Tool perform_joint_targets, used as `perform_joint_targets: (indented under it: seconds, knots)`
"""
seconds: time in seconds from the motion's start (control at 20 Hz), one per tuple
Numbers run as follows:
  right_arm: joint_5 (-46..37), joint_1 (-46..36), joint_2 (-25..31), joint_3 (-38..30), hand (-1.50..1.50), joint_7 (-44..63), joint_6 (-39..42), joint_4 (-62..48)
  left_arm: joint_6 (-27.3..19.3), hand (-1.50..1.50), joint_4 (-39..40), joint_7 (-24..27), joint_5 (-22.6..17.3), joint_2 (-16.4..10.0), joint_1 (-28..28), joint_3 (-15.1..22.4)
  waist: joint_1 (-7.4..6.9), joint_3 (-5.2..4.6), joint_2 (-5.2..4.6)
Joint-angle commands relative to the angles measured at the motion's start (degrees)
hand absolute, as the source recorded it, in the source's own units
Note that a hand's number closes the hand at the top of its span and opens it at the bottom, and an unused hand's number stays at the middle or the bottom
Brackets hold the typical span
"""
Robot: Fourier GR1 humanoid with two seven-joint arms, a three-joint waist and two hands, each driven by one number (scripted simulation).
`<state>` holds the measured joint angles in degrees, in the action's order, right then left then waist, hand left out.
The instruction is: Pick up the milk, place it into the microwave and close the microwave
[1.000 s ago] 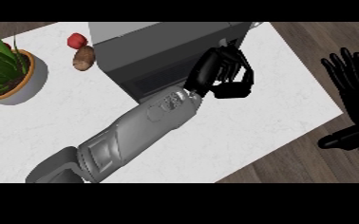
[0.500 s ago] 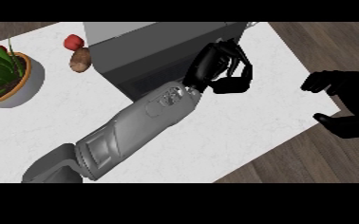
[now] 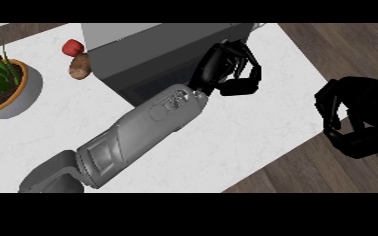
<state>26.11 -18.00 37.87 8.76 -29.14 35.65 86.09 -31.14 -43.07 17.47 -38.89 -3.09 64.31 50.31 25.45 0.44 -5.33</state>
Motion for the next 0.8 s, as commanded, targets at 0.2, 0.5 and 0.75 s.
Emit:
perform_joint_targets:
  seconds: [0.2,0.5,0.75]
  knots:
    - [1.2,0.66,0.0,2.37,1.5,-1.87,4.03,4.68,-1.5,1.5,1.66,0.69,-1.26,2.9,2.74,-0.82,2.07,0.34,-0.47]
    - [2.43,1.0,-0.11,3.64,1.5,-0.17,3.33,8.23,-2.88,1.5,1.34,0.51,-2.08,2.89,2.55,-0.95,2.41,0.24,-0.38]
    - [2.72,1.25,0.32,4.34,1.5,0.8,3.16,10.46,-3.75,1.5,1.26,0.68,-2.02,2.88,2.75,-0.6,2.75,0.27,-0.56]
